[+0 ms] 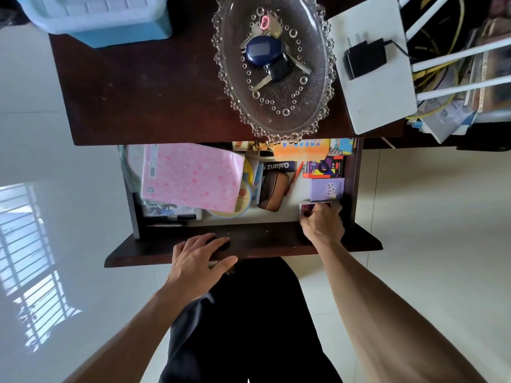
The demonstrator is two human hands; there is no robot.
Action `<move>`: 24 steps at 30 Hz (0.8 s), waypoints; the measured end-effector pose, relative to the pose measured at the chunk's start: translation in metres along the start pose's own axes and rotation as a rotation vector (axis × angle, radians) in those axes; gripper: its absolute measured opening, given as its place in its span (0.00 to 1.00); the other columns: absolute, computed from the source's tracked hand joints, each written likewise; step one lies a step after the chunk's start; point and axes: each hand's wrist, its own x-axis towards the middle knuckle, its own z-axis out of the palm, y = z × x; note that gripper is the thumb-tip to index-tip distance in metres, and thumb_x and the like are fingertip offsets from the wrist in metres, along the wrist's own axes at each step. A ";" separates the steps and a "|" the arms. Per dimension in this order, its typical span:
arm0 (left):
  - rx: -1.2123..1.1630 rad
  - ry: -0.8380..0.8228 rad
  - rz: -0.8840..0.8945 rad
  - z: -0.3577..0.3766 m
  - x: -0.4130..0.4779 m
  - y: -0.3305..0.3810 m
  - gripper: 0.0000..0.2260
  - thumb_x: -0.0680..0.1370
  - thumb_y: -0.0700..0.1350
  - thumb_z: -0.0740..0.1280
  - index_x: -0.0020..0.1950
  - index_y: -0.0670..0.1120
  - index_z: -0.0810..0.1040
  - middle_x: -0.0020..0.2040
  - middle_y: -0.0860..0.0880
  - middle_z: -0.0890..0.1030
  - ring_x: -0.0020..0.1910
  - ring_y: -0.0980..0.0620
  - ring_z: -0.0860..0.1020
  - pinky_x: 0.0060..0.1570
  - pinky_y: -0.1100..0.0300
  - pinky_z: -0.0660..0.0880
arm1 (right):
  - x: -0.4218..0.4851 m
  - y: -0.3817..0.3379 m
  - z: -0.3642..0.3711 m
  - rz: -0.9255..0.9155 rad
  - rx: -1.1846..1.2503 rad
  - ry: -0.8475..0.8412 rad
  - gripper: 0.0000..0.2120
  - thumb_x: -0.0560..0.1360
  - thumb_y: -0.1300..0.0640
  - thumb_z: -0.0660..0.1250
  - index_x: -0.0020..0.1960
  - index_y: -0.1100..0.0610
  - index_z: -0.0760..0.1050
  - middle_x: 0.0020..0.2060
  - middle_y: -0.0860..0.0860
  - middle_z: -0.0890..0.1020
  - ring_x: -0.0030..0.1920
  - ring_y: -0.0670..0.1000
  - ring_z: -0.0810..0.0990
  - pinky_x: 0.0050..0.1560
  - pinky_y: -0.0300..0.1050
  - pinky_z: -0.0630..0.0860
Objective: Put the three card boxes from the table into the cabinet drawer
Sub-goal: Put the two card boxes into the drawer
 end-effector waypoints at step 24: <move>-0.032 -0.015 -0.016 -0.005 0.000 0.003 0.27 0.72 0.71 0.57 0.68 0.64 0.71 0.71 0.59 0.71 0.72 0.56 0.64 0.71 0.54 0.54 | 0.016 0.026 0.008 -0.304 -0.127 0.003 0.45 0.79 0.44 0.63 0.83 0.54 0.38 0.82 0.60 0.43 0.82 0.61 0.51 0.75 0.61 0.64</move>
